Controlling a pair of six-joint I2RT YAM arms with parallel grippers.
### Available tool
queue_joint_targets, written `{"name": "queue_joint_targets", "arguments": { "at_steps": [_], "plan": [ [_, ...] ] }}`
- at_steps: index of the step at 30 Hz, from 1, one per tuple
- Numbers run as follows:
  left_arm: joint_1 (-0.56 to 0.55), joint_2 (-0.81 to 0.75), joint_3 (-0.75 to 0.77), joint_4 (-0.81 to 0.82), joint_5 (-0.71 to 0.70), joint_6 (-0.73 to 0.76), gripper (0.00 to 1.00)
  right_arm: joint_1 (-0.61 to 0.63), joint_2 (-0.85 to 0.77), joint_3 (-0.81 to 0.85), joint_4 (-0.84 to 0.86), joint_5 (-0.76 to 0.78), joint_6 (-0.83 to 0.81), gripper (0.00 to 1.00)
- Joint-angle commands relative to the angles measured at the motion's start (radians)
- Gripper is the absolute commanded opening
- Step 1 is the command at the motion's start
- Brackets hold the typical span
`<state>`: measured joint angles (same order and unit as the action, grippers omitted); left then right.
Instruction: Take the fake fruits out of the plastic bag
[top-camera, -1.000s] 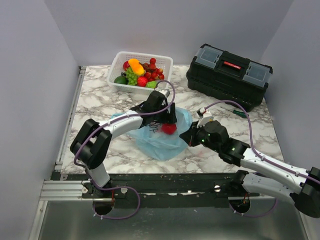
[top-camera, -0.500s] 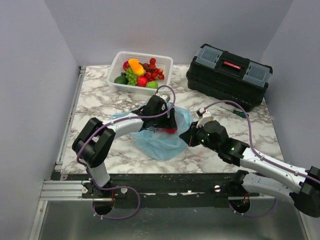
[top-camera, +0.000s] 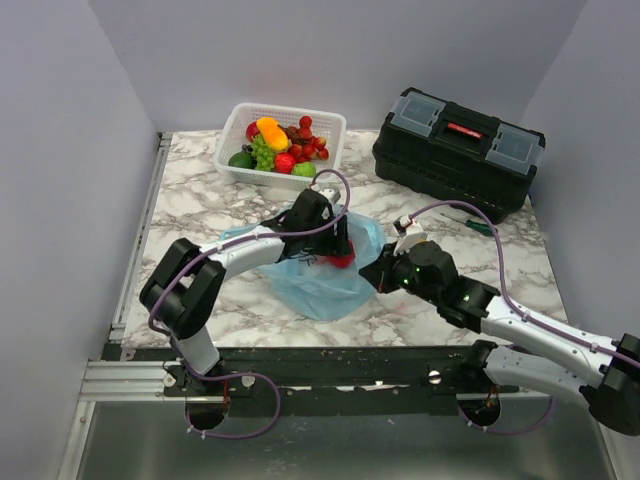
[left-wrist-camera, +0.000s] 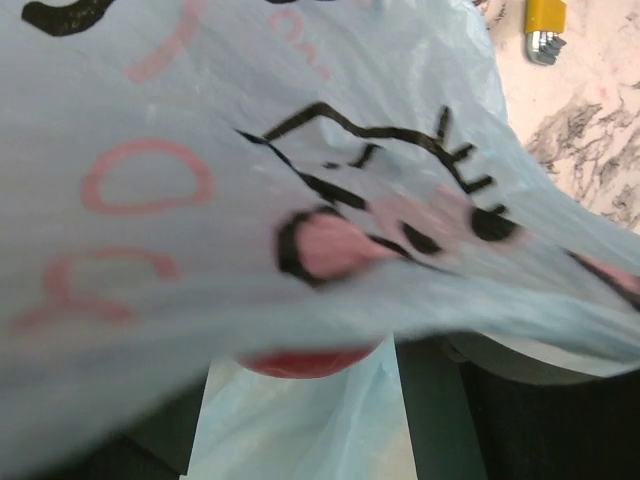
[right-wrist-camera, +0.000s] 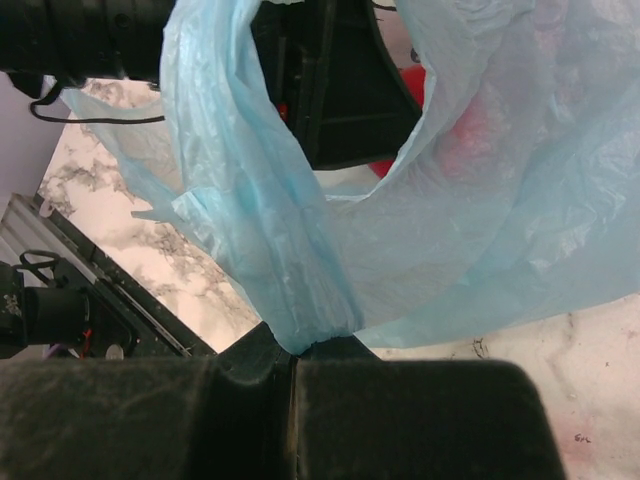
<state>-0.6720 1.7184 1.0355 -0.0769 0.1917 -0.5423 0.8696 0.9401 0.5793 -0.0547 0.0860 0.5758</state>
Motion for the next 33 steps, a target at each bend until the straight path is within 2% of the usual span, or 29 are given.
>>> {"name": "queue_joint_targets", "arguments": {
  "at_steps": [1,15,25,29,33],
  "plan": [
    [-0.005,-0.129,-0.009,-0.065,-0.02,0.035,0.45,0.005,-0.012,-0.018,-0.012,0.014,0.004,0.01],
    [-0.001,-0.416,-0.08,-0.158,-0.137,0.044,0.42,0.005,0.009,-0.024,0.009,0.006,0.008,0.01],
    [0.008,-0.453,-0.085,-0.178,-0.123,0.047,0.37,0.005,0.011,-0.027,0.018,-0.003,0.007,0.01],
    [0.009,-0.426,-0.091,-0.147,-0.095,0.039,0.29,0.005,-0.002,-0.032,0.016,-0.002,0.009,0.01],
    [0.009,-0.374,-0.076,-0.14,-0.06,0.027,0.15,0.005,-0.009,-0.033,0.01,-0.003,0.01,0.01]
  ]
}}
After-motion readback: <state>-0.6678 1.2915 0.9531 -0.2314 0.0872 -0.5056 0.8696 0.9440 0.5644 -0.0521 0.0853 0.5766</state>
